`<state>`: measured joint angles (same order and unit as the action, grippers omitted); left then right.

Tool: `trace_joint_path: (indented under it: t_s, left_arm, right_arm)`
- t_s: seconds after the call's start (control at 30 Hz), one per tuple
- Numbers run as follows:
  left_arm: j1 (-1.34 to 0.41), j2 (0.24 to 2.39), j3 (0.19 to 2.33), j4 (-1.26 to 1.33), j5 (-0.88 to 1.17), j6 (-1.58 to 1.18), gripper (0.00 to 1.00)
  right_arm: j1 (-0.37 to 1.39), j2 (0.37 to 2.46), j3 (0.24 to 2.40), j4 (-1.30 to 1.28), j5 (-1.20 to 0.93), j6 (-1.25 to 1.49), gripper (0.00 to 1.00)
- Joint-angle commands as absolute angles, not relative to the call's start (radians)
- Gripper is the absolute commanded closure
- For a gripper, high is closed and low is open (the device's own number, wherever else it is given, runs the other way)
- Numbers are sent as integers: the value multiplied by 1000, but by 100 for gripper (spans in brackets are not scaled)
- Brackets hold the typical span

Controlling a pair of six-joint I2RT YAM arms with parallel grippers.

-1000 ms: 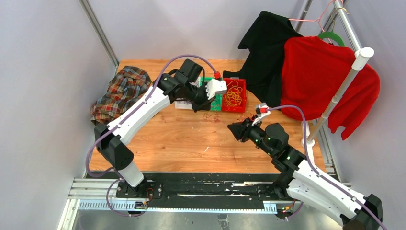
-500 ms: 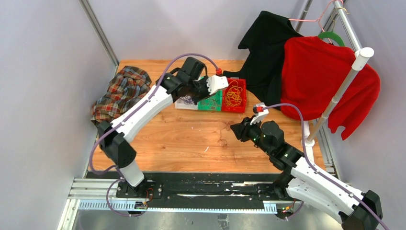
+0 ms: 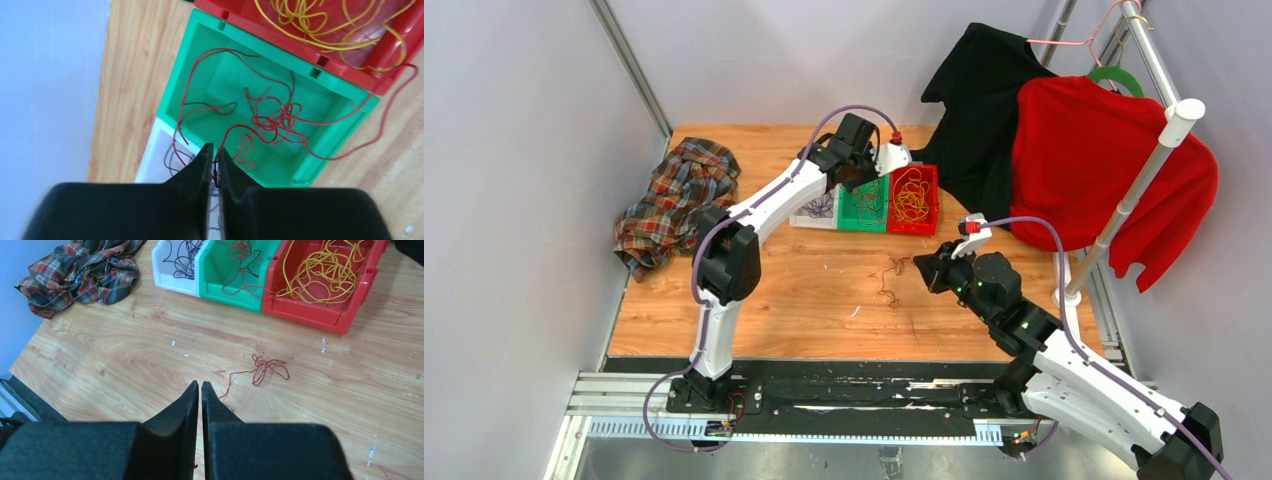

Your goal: Untangle the cables

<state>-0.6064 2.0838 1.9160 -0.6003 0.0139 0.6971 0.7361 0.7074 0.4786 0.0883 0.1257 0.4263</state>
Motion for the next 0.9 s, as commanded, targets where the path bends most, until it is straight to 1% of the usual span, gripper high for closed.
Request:
trace_joint_path:
  t_s: [0.0,0.03,0.07,0.1,0.13,0.2,0.27,0.3,0.33,0.43,0.53,0.7,0.87]
  left_arm:
    - [-612,2110,1913,-511,-59,745,70]
    - [-612,2114,1913,-514,-59,733,57]
    - [-612,2112,1912,-515,-57,721,46]
    - [-612,2104,1909,-517,-49,713,38]
    - [-612,2091,1905,-518,-37,706,31]
    - [-612,2060,1901,-528,-8,691,23]
    - [-610,2031,1927,-580,30,664,13]
    - [-607,2015,1959,-632,61,644,4]
    - [-603,2004,1987,-672,85,618,1]
    - [-588,1968,2061,-779,123,550,2]
    - [-564,1904,2054,-815,105,487,2]
    - [-472,1774,1977,-830,154,361,2]
    - [-386,1709,1942,-931,209,362,2]
  right_arm:
    - [713,687,489,67,175,428,94]
    - [712,687,488,61,185,428,94]
    - [709,686,489,59,193,430,94]
    - [707,689,488,57,202,431,93]
    - [704,695,488,55,207,432,91]
    - [701,721,492,47,219,436,86]
    - [701,767,500,46,218,439,71]
    - [701,806,505,51,212,439,65]
    - [701,842,511,55,207,436,61]
    - [700,979,539,75,173,410,55]
    - [701,1130,574,92,144,391,52]
    - [711,1324,629,135,113,390,51]
    - [721,1438,671,179,188,345,51]
